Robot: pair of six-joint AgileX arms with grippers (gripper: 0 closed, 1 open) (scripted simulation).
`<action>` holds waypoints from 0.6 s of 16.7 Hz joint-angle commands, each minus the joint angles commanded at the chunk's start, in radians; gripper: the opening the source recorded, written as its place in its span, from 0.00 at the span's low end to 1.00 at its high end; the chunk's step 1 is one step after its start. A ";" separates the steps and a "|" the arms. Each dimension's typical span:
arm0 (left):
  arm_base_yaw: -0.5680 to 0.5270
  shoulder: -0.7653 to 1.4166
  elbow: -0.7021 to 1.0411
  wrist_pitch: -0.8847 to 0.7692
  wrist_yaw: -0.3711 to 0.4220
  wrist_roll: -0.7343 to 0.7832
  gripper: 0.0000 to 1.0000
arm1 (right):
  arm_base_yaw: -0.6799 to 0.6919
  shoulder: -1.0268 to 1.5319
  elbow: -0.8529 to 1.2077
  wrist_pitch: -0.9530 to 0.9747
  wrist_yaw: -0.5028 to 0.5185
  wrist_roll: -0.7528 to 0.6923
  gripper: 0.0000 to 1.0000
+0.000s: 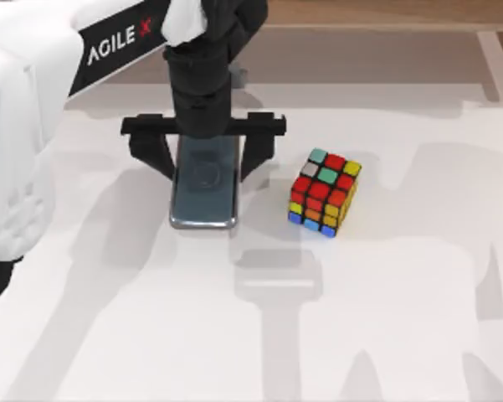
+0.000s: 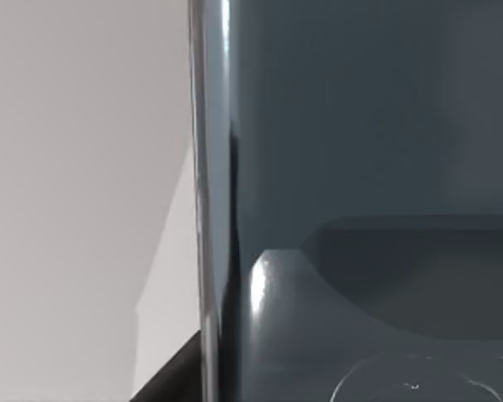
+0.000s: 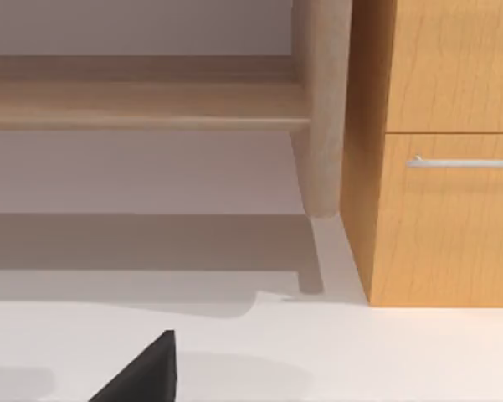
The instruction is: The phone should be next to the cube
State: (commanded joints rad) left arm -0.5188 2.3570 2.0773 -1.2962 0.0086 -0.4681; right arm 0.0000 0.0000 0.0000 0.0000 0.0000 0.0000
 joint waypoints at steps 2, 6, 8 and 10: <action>-0.008 -0.008 -0.007 -0.009 0.006 0.007 0.00 | 0.000 0.000 0.000 0.000 0.000 0.000 1.00; -0.027 -0.031 -0.022 -0.026 0.018 0.025 0.00 | 0.000 0.000 0.000 0.000 0.000 0.000 1.00; -0.037 -0.047 -0.030 -0.032 0.025 0.035 0.00 | 0.000 0.000 0.000 0.000 0.000 0.000 1.00; -0.047 -0.065 -0.037 -0.036 0.031 0.043 0.00 | 0.000 0.000 0.000 0.000 0.000 0.000 1.00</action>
State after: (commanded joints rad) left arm -0.5657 2.2922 2.0405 -1.3323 0.0396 -0.4251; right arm 0.0000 0.0000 0.0000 0.0000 0.0000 0.0000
